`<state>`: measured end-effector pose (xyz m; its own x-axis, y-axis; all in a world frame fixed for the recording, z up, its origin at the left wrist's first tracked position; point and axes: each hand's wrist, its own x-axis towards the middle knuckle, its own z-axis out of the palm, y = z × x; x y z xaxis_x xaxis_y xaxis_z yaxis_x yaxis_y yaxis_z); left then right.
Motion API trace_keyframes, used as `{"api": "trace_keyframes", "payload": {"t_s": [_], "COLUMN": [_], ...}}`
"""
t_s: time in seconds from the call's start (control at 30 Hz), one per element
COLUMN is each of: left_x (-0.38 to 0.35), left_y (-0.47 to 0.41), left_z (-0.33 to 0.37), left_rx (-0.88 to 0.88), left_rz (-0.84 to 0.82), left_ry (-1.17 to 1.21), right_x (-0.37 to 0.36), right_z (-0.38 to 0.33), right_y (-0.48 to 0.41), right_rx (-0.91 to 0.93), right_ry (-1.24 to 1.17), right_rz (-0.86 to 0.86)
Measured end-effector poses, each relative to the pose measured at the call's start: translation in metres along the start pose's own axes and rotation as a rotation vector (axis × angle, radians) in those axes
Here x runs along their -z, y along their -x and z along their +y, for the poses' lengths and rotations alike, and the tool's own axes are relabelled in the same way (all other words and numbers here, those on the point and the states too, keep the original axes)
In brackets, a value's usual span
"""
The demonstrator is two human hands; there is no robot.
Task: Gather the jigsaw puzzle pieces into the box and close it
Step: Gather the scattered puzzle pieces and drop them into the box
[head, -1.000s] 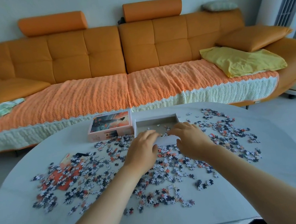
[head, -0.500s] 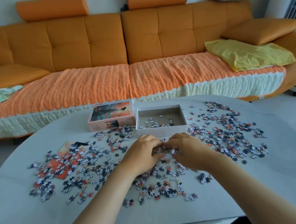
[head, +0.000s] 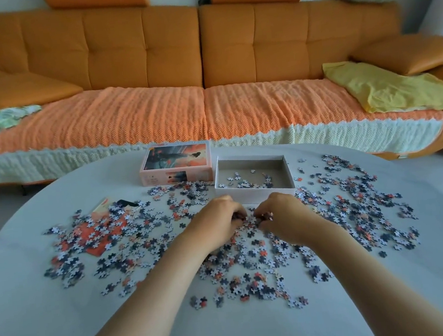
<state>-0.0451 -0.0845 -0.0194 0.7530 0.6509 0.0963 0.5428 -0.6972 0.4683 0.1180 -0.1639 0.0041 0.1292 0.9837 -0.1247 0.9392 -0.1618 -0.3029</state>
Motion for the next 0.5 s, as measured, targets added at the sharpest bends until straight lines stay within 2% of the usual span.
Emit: {"api": "trace_keyframes", "payload": {"t_s": [0.17,0.27,0.4,0.5], "left_x": [0.007,0.021,0.035,0.036], "left_y": [-0.009,-0.016,-0.038,-0.058], "left_z": [0.001,0.001,0.001,-0.001], "left_rx": [0.006,0.023,0.035,0.012], "left_rz": [0.011,0.058,0.22,0.365], "left_ry": [0.022,0.13,0.244,0.231], "right_x": [0.006,0.018,0.034,0.034], "right_z": [0.0,0.002,0.007,0.014], "right_y": [-0.003,-0.009,-0.026,-0.044], "right_rx": [-0.008,-0.027,-0.019,0.03], "right_ry": [-0.087,-0.163,-0.286,-0.275], "right_rz": [0.064,0.125,0.352,0.527]}}
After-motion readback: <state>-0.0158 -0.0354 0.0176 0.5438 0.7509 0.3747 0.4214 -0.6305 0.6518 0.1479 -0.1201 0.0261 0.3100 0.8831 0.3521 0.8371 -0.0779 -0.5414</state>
